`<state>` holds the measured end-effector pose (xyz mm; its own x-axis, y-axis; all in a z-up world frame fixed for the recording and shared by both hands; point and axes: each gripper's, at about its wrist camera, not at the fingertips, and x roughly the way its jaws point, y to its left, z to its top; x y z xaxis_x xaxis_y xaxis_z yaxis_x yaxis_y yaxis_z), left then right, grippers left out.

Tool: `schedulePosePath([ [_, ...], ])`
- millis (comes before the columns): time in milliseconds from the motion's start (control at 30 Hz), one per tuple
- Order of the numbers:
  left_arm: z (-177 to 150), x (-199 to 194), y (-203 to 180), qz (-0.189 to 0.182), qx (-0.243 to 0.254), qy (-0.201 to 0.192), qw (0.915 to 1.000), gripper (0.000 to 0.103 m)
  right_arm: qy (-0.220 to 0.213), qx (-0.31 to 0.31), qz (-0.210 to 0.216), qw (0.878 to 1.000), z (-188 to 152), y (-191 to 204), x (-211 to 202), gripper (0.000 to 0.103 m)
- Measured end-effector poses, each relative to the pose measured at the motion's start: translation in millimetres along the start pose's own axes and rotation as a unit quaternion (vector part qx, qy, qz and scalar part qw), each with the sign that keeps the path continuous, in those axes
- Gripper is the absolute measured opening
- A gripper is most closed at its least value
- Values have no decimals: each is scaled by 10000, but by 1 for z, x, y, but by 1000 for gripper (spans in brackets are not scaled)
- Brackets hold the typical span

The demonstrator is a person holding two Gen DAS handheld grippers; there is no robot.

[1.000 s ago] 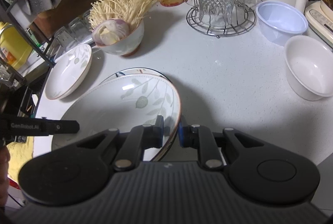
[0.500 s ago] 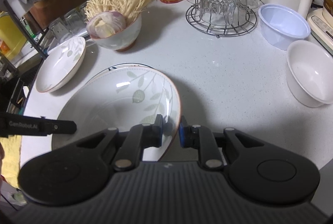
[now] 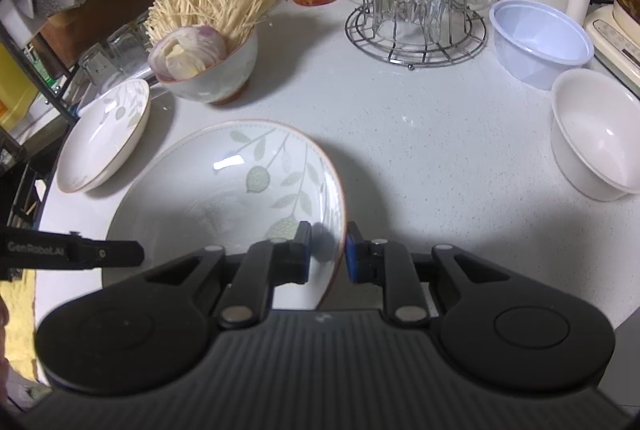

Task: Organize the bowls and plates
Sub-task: 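Lower the leaf-pattern plate onto the deer plate and open both grippers, then withdraw both grippers and move toward the other leaf-pattern plate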

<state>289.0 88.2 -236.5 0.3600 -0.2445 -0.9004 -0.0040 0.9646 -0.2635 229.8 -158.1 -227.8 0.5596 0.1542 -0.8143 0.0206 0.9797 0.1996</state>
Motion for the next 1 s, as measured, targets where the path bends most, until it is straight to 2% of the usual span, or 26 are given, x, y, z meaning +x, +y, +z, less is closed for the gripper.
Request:
schedulePosePath([
  [167, -7, -18, 4, 89, 85, -169, 9998, 44, -53, 0, -56, 10000, 0, -1, -8, 21],
  [233, -11, -25, 6, 6, 87, -215, 9997, 44, -50, -24, -89, 9999, -1, 0, -10, 22],
  [500, -16, -62, -2, 48, 172, -589, 9981, 44, -262, -56, -99, 9996, 6, 2, -34, 22],
  [667, -14, -99, -15, 47, 404, -947, 9947, 44, -595, -63, 44, 9982, 15, 6, -69, 22],
  [833, -20, -135, -34, 180, 811, -1371, 9871, 44, -922, -17, 214, 9955, 22, 12, -109, 22],
  [1000, -28, -162, -43, 151, 824, -1623, 9832, 44, -1147, 21, 341, 9928, 25, 19, -137, 22],
])
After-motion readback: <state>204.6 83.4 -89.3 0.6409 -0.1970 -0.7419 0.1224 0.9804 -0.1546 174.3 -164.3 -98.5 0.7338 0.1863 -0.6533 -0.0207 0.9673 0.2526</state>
